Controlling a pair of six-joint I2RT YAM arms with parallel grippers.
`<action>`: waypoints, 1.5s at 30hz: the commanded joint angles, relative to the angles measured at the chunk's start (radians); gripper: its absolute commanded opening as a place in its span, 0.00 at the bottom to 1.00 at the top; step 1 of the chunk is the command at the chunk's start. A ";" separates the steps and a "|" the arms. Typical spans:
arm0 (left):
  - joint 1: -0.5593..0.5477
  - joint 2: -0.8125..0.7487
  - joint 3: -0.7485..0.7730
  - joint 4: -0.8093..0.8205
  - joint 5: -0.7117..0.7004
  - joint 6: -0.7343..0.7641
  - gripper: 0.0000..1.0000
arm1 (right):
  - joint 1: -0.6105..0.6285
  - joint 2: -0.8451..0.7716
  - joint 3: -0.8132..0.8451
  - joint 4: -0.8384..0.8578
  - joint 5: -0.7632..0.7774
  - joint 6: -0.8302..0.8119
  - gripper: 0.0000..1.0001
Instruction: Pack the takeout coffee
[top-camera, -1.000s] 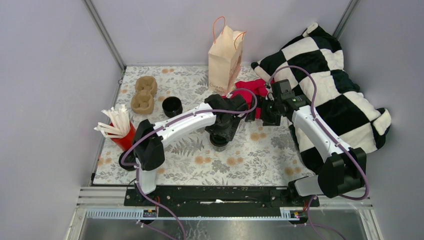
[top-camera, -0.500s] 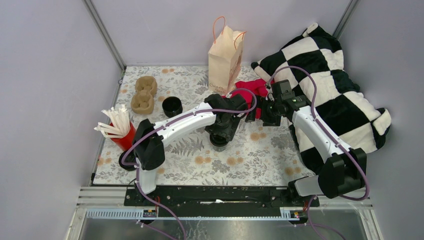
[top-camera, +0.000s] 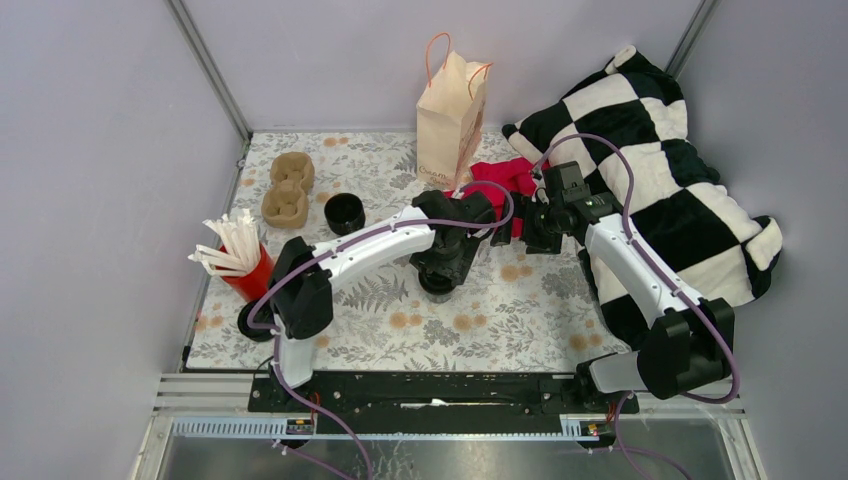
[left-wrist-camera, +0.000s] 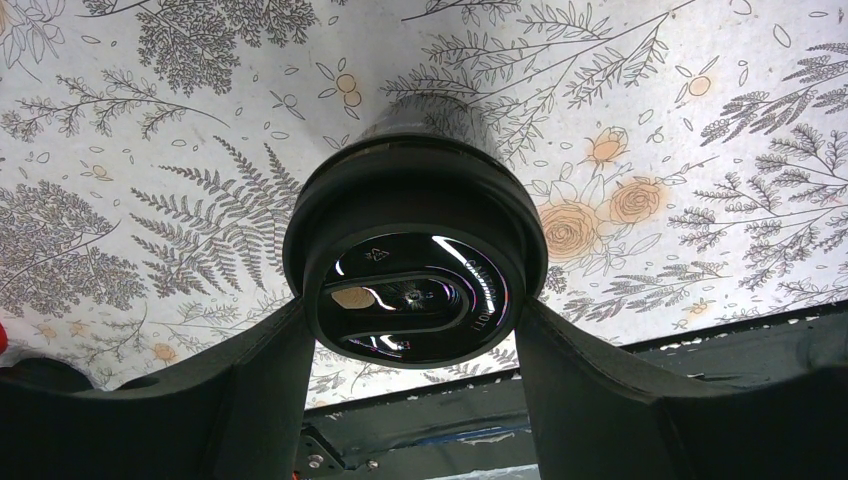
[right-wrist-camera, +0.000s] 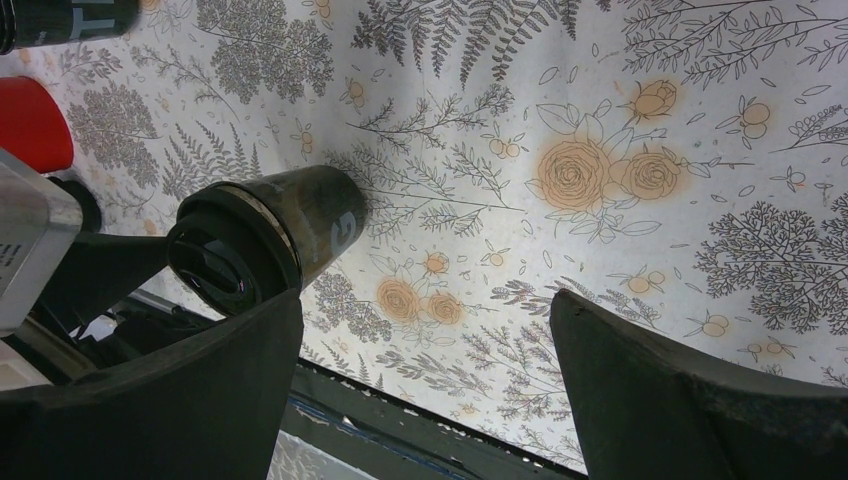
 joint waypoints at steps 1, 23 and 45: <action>0.007 0.013 0.012 -0.001 -0.007 0.008 0.58 | -0.002 -0.039 -0.003 0.013 0.007 -0.015 1.00; 0.009 -0.018 0.080 -0.045 0.003 0.007 0.97 | -0.002 -0.024 -0.003 0.007 -0.026 -0.071 1.00; 0.470 -0.507 -0.633 0.555 0.719 -0.201 0.48 | 0.082 0.283 -0.068 0.334 -0.762 -0.054 0.79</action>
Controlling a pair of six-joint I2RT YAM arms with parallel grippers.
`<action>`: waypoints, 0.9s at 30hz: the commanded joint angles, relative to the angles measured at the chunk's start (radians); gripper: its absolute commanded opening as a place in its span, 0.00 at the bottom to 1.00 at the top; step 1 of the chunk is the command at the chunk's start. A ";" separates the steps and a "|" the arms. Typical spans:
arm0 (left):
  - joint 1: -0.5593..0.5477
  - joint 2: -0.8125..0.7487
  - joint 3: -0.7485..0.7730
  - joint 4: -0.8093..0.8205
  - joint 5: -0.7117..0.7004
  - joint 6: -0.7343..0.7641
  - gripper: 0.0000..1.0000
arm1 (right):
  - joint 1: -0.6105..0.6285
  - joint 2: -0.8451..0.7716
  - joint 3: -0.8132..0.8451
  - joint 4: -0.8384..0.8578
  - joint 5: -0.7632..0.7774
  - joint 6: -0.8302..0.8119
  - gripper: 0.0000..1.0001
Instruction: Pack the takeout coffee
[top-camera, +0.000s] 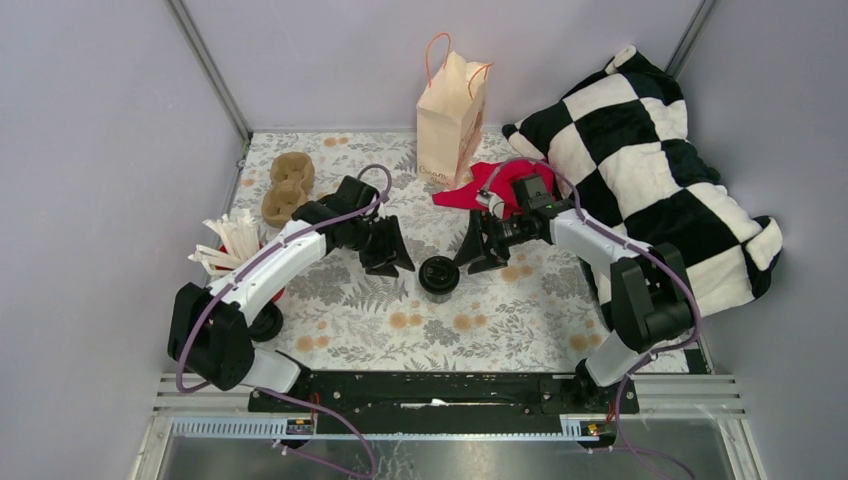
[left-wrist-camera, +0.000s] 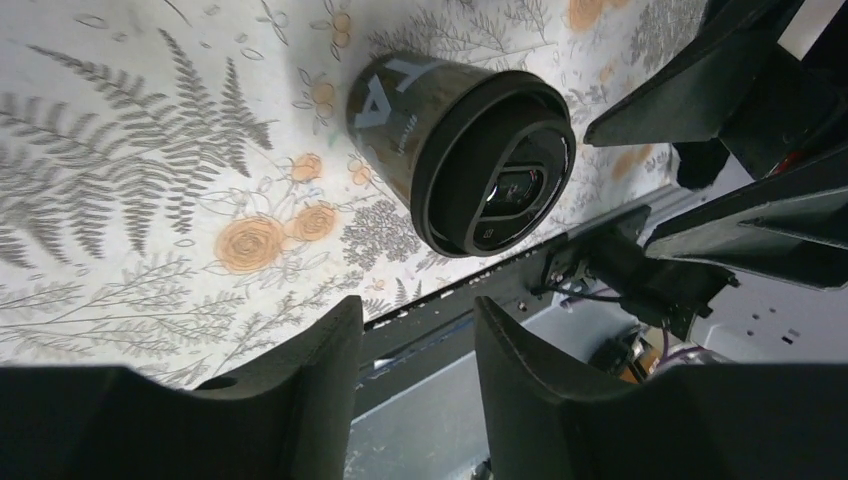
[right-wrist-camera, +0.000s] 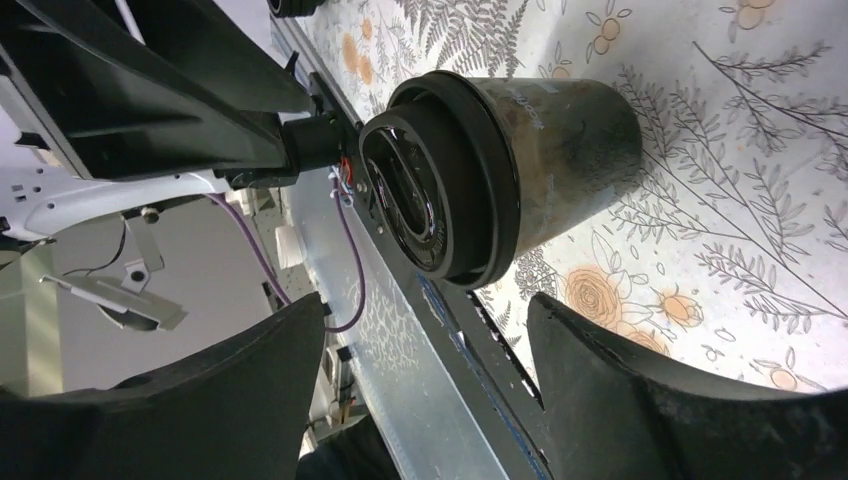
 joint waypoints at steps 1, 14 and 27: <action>-0.004 0.021 -0.036 0.166 0.137 -0.030 0.47 | 0.025 0.048 0.011 0.059 -0.097 -0.012 0.79; -0.004 0.119 -0.054 0.199 0.132 -0.012 0.32 | 0.040 0.103 -0.005 0.036 -0.081 -0.070 0.74; -0.005 0.161 -0.040 0.190 0.141 -0.005 0.35 | 0.062 0.141 0.018 0.044 -0.071 -0.065 0.68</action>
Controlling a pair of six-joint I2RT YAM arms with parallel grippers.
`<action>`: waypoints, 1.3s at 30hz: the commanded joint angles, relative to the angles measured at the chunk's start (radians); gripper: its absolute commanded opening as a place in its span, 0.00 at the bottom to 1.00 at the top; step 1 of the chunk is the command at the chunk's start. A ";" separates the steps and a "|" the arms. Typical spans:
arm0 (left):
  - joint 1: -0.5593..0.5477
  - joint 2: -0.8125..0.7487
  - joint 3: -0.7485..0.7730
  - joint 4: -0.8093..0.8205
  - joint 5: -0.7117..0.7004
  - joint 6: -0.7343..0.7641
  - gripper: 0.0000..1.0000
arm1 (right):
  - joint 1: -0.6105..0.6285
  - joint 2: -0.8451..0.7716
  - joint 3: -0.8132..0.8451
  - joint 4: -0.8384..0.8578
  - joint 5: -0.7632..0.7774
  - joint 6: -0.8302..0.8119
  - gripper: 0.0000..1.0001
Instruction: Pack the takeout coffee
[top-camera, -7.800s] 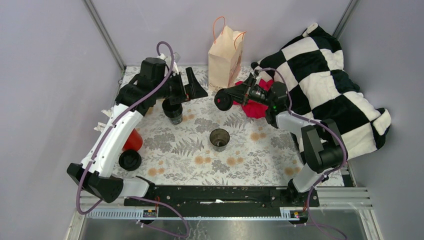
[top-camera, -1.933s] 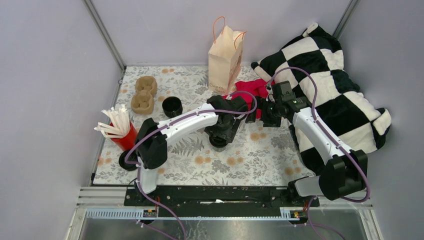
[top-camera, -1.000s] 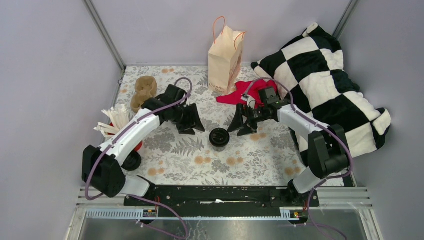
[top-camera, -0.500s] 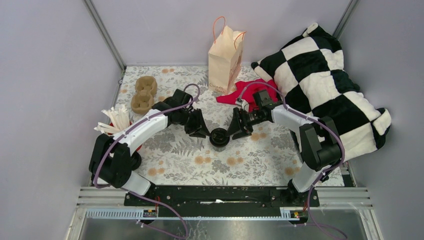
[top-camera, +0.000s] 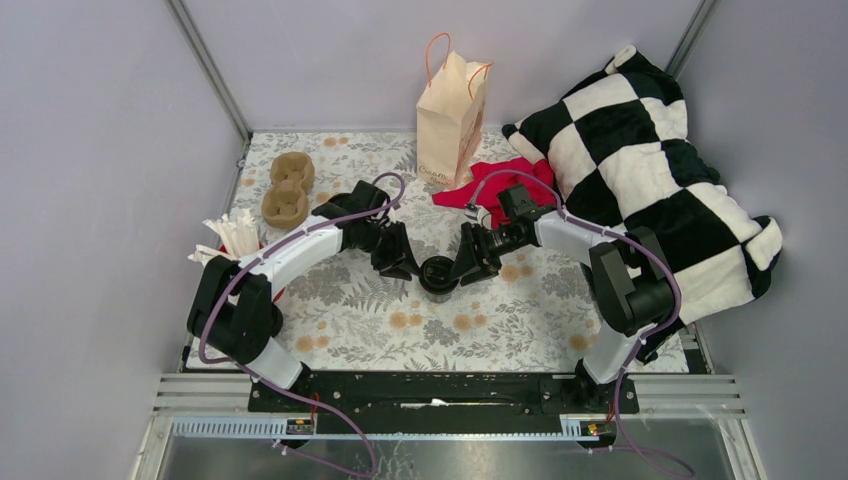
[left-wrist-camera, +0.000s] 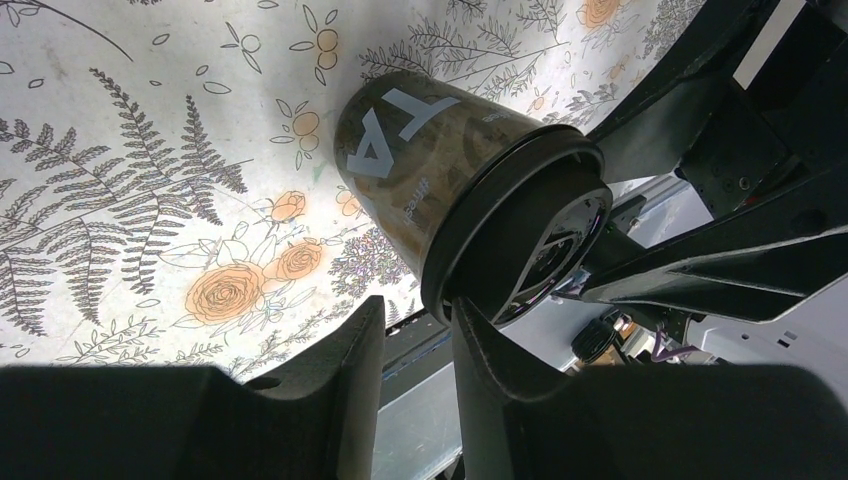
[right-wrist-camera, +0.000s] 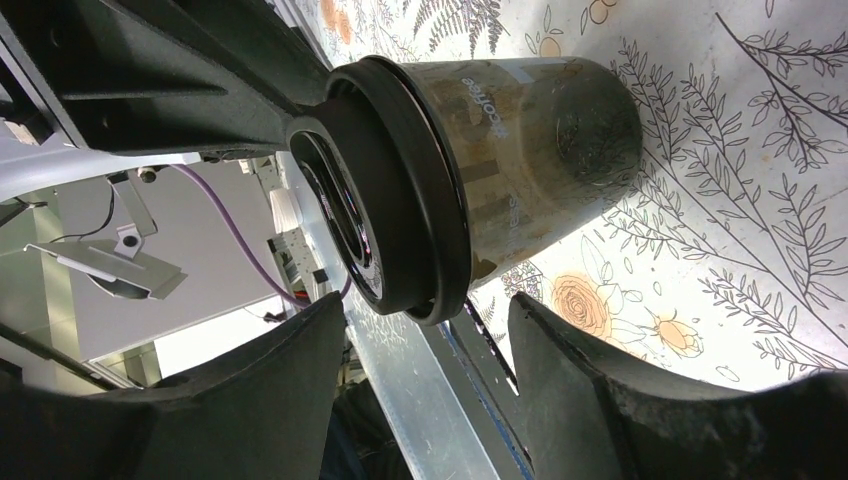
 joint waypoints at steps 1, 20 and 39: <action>0.001 0.003 0.023 0.032 0.018 0.013 0.36 | 0.007 0.005 0.026 0.010 -0.007 -0.011 0.69; -0.009 0.052 0.039 0.012 0.001 0.033 0.34 | 0.007 0.062 -0.003 0.158 -0.016 0.130 0.65; -0.028 0.136 -0.008 -0.065 -0.099 0.035 0.28 | -0.040 0.206 -0.054 0.057 0.131 0.189 0.44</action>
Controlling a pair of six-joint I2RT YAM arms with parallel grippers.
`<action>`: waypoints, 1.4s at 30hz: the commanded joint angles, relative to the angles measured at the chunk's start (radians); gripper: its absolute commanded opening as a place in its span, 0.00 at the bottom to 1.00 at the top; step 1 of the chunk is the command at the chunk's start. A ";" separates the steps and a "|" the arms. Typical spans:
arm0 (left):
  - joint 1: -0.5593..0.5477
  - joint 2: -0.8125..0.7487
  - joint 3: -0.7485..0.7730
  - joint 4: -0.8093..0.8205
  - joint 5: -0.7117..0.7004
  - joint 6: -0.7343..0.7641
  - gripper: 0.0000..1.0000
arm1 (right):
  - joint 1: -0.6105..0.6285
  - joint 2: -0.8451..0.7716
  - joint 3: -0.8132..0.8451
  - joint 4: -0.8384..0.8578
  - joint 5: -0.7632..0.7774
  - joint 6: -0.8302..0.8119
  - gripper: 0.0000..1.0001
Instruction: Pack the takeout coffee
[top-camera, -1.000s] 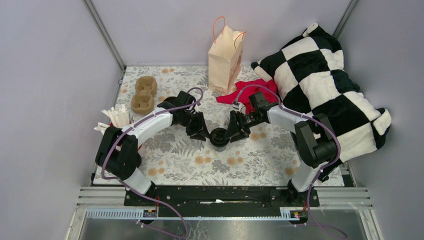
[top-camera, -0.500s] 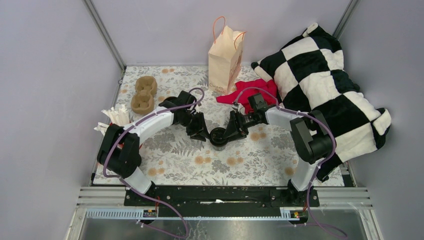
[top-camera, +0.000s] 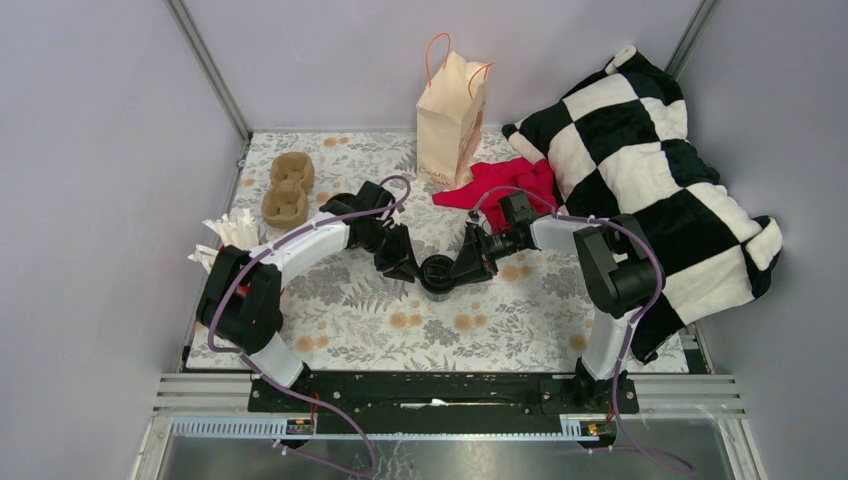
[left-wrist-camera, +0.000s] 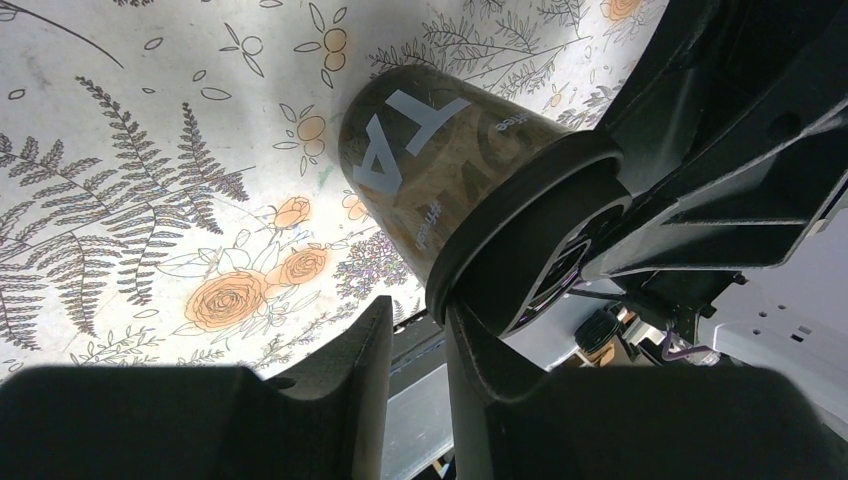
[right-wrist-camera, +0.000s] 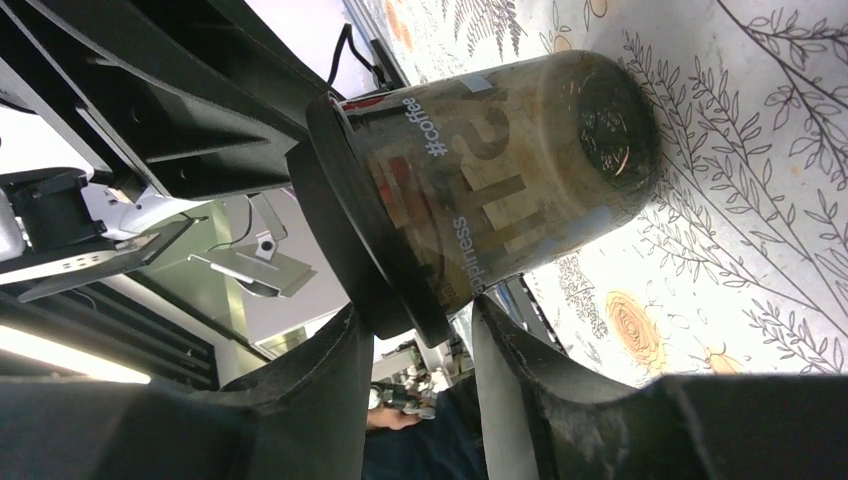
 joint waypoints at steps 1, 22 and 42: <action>-0.013 0.076 -0.033 -0.059 -0.113 0.021 0.28 | -0.004 0.087 0.008 -0.175 0.310 -0.070 0.45; -0.047 0.166 -0.044 -0.099 -0.218 0.046 0.28 | 0.032 0.095 0.067 -0.357 0.680 -0.162 0.44; -0.047 0.256 -0.060 -0.099 -0.257 0.067 0.28 | 0.065 0.238 0.146 -0.466 0.850 -0.174 0.41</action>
